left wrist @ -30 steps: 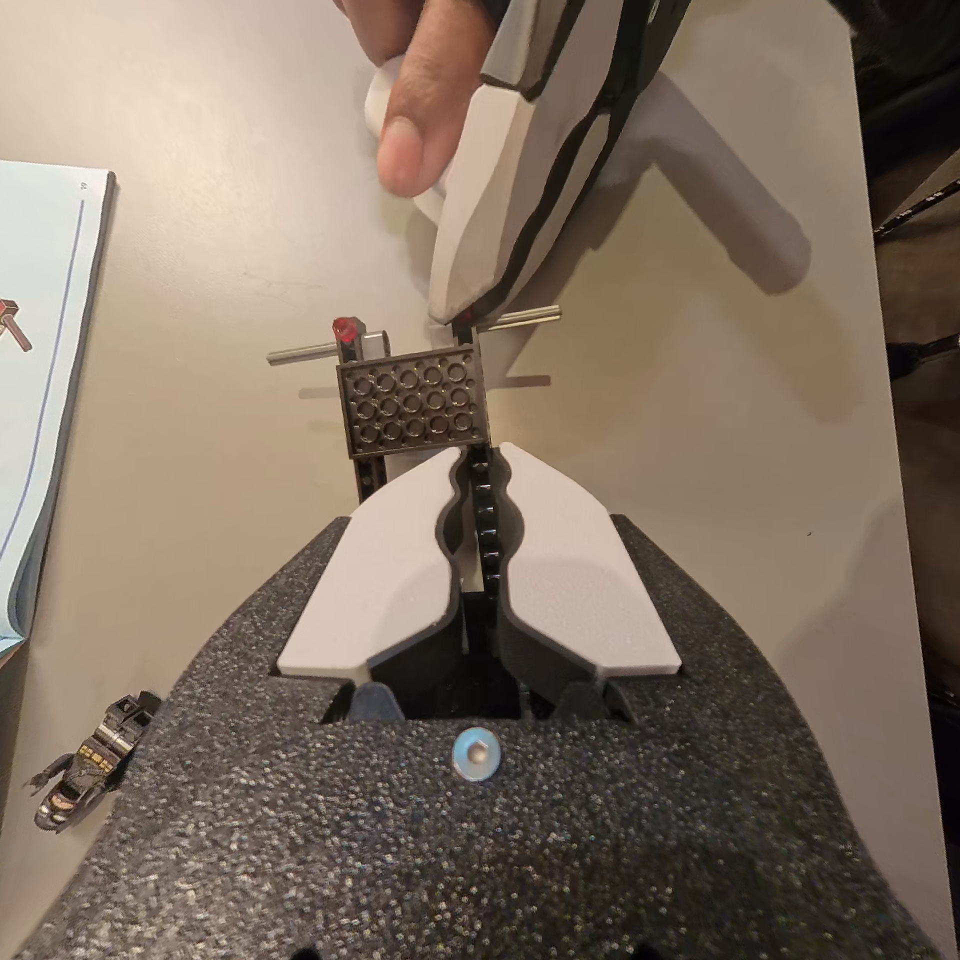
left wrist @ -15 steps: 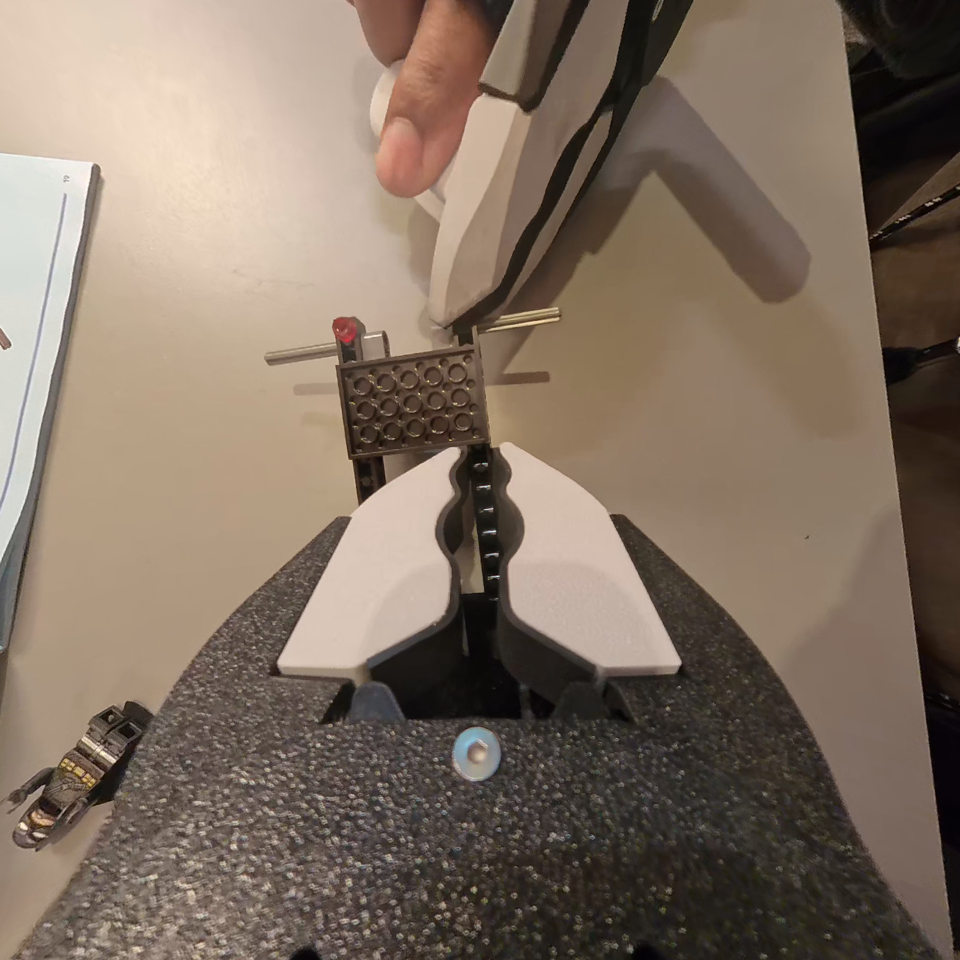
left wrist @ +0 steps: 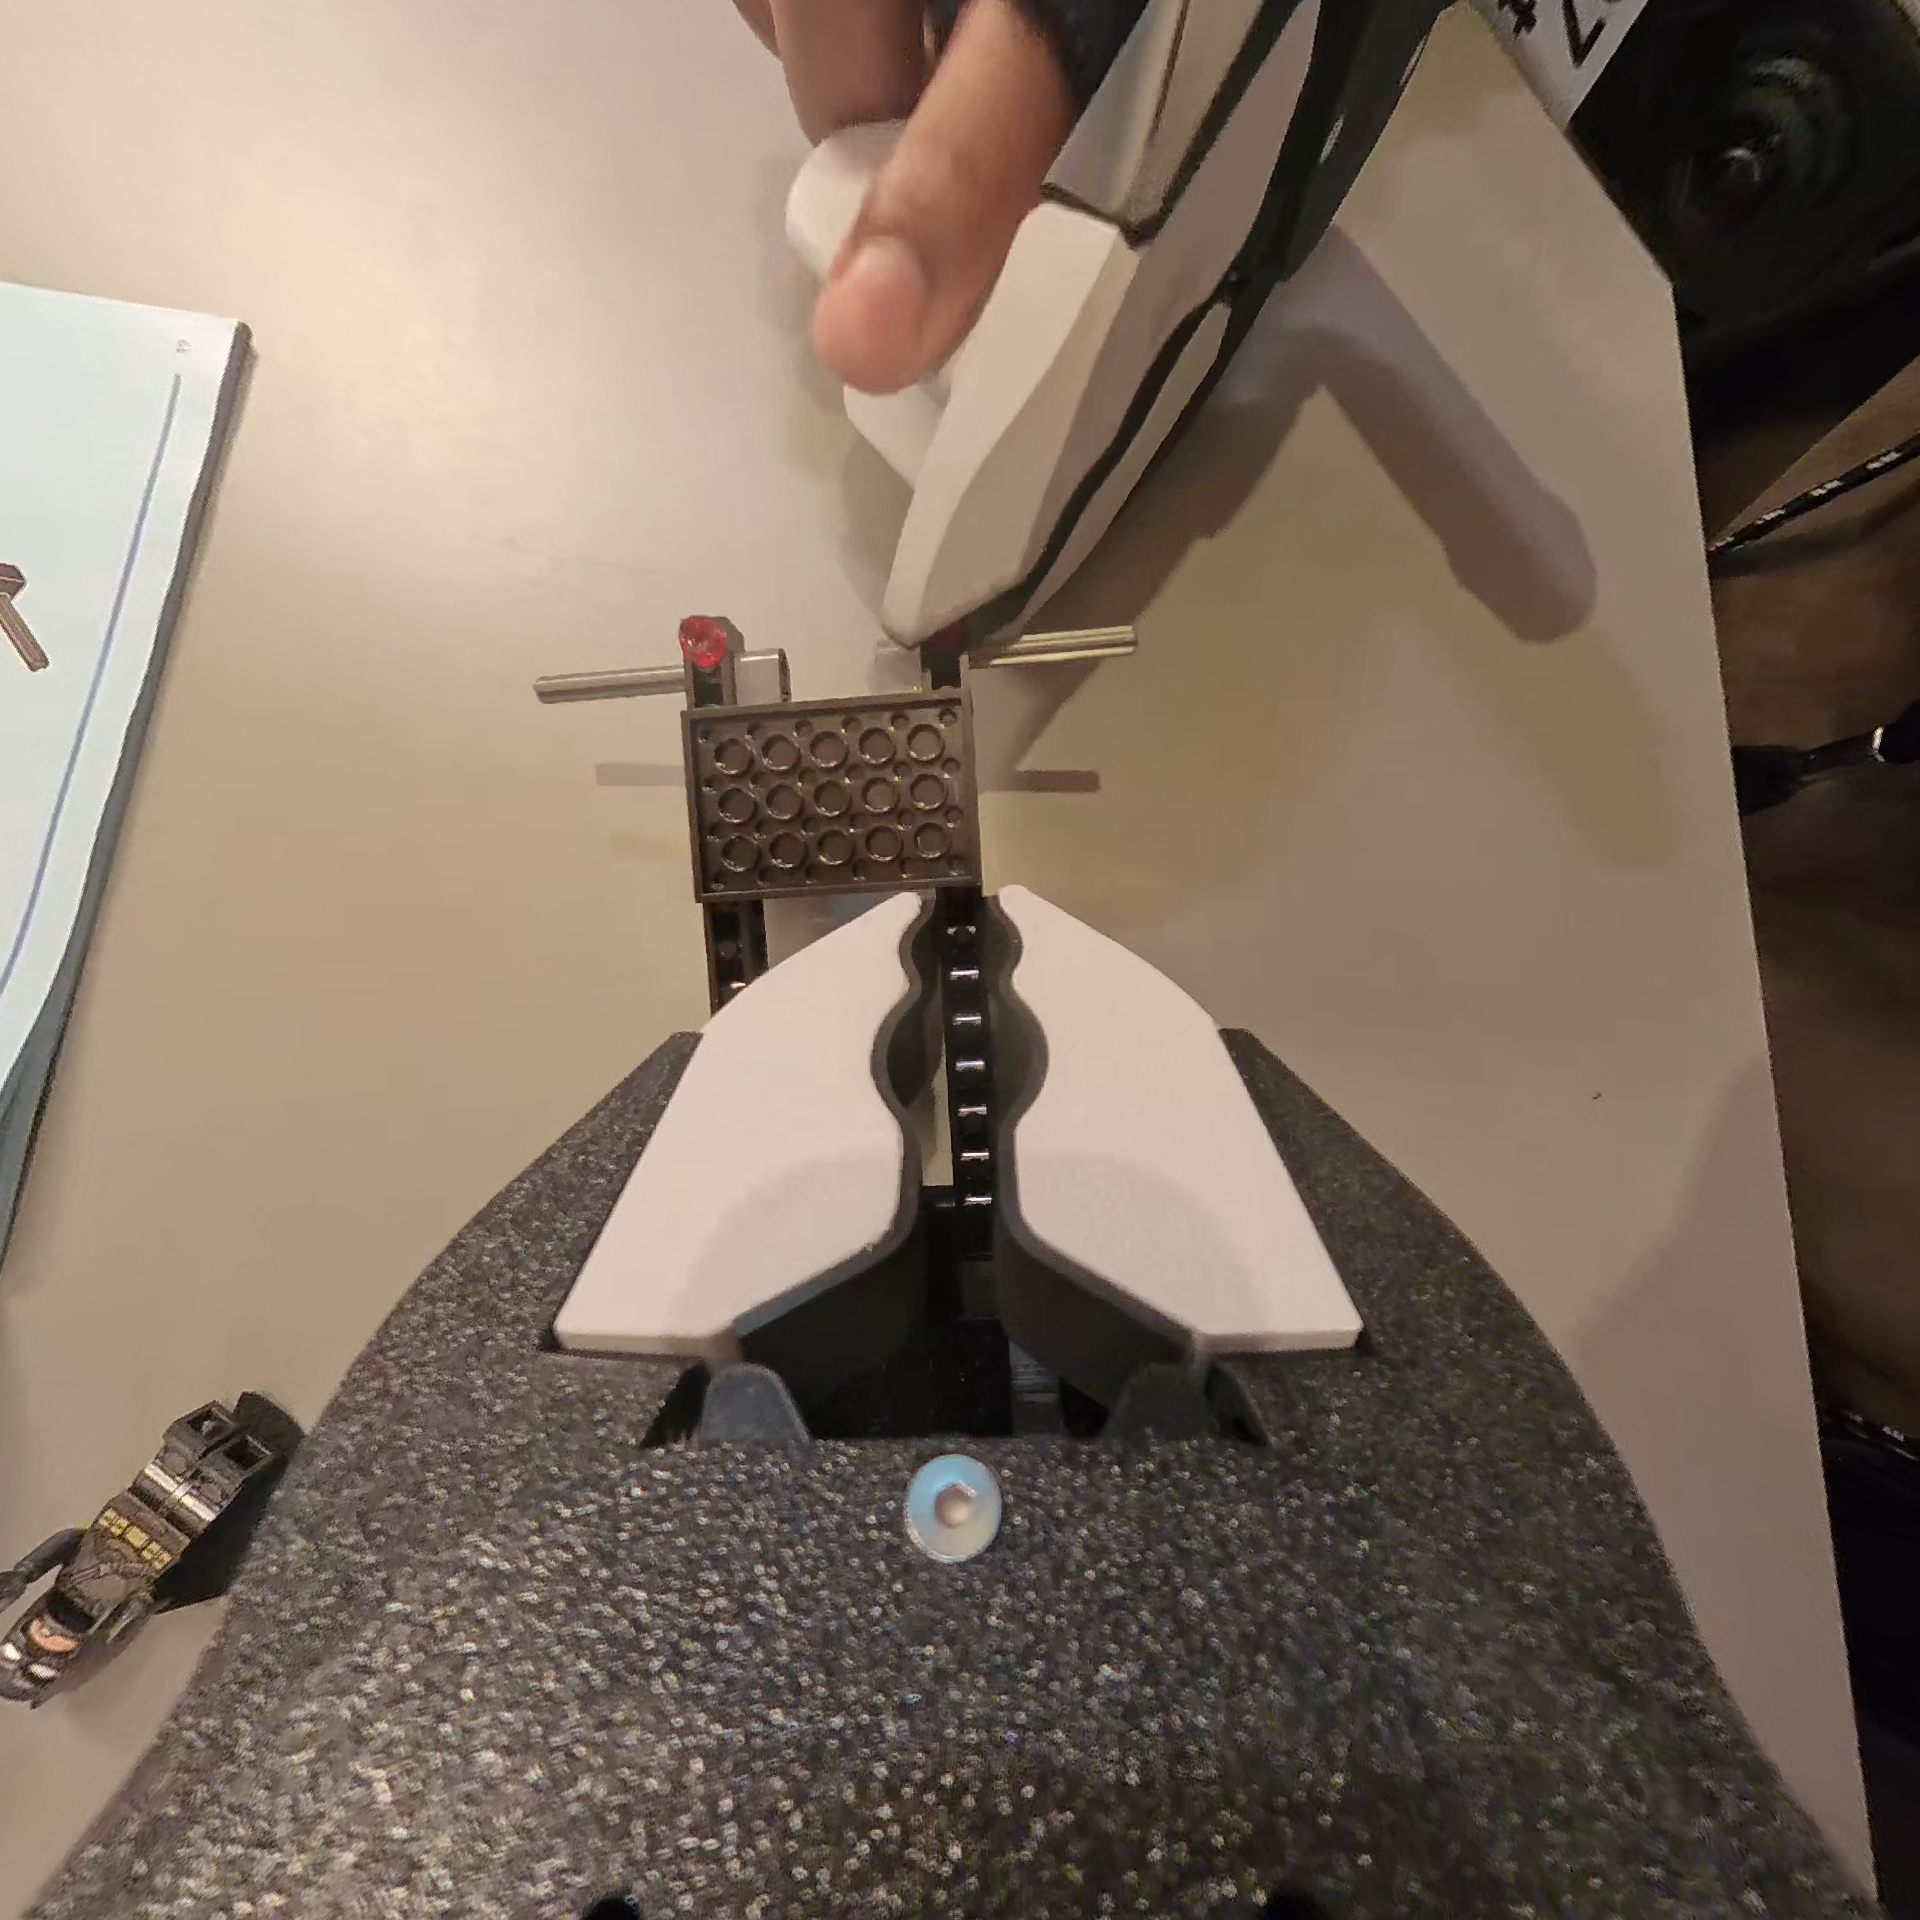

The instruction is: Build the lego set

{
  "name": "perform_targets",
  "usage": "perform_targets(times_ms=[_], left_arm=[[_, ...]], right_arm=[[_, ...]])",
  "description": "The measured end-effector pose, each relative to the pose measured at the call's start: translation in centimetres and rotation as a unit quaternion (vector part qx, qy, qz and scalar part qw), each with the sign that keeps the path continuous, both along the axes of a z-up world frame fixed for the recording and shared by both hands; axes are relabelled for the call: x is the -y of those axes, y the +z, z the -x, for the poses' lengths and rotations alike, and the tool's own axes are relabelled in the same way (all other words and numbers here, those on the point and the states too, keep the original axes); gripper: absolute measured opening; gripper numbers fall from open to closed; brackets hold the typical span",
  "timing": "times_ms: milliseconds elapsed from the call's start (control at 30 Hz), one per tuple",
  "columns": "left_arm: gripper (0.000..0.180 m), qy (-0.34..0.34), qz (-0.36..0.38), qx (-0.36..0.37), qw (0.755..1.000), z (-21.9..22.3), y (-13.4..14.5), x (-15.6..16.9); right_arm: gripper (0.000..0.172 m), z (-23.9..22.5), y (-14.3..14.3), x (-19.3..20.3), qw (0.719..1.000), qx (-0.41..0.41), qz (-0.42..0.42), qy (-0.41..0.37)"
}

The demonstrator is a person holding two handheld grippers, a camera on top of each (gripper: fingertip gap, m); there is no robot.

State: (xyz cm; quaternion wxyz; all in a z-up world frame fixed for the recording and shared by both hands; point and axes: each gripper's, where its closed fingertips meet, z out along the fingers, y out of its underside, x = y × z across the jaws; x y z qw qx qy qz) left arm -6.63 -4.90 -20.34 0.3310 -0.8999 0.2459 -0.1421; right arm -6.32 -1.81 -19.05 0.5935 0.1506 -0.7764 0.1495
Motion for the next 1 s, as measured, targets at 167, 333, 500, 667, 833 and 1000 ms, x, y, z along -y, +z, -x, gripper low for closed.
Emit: perform_targets(times_ms=[167,333,500,667,833,1000], left_arm=[[0.007,-0.003,-0.002,-0.002,1.0,-0.1,-0.1,-0.1],[0.008,0.012,-0.001,-0.025,1.0,0.6,-0.6,-0.4],[0.008,0.018,0.002,-0.05,0.999,0.8,-1.2,-0.5],[0.018,0.009,0.012,-0.061,0.998,0.8,-1.8,-0.3],[0.03,0.0,-0.037,-0.066,0.997,1.5,0.4,-0.1],[0.033,0.087,-0.207,-0.064,0.972,6.2,4.7,-2.4]], right_arm=[[0.015,-0.2,-0.1,-0.1,1.0,0.021,0.0,-0.001],[0.016,0.4,-0.6,-0.5,0.999,0.019,0.007,-0.034],[0.02,0.3,-0.7,-1.4,0.998,0.041,0.011,-0.055],[0.021,-0.5,-0.9,-3.7,0.99,0.089,0.051,-0.093],[0.019,0.2,0.4,-5.4,0.964,0.141,0.176,-0.143],[0.011,1.6,1.2,-7.0,0.902,0.209,0.318,-0.203]])
